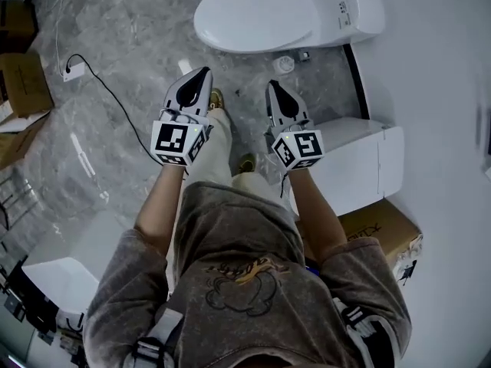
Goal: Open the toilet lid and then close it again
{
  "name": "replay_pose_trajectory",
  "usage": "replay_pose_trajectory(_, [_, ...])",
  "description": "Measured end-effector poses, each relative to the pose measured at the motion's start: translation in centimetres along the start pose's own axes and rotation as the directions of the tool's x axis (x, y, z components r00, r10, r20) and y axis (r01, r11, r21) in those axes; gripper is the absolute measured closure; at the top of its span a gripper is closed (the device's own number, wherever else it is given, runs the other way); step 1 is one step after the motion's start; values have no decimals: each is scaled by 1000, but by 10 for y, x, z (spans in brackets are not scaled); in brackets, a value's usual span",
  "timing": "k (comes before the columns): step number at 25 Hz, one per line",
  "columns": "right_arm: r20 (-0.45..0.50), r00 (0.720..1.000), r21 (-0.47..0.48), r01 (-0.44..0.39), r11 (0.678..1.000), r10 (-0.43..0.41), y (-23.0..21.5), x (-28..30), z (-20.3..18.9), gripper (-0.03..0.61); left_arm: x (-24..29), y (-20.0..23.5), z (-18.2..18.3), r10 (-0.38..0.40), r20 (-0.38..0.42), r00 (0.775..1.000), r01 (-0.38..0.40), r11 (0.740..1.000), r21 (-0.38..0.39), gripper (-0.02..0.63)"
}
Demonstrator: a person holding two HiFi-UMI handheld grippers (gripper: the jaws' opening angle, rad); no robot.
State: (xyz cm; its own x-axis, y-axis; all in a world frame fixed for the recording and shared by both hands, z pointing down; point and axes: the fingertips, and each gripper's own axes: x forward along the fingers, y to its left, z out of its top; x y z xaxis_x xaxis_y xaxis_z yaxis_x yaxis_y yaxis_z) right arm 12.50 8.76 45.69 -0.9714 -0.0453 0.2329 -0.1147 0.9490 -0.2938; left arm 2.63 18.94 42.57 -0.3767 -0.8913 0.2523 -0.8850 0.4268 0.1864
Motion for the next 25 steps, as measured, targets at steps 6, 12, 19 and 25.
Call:
replay_pose_trajectory(6, [-61,998,22,-6,1000,7,-41,67,-81,552,68,44,-82,-3,-44,999,2,1000,-24,604])
replay_pose_trajectory(12, [-96,995,54,6,999,-1,-79,130,-173,552,118,92,-187,12,-92,996,-15,999,-28,604])
replay_pose_trajectory(19, [-128,991,71,45,996,-36,-115,174,-262,552,161,125,-280,13,-109,994,-18,999,-47,604])
replay_pose_trajectory(25, [-143,989,71,45,997,-34,-123,193,-292,552,186,135,-320,-2,-137,991,-4,999,-42,604])
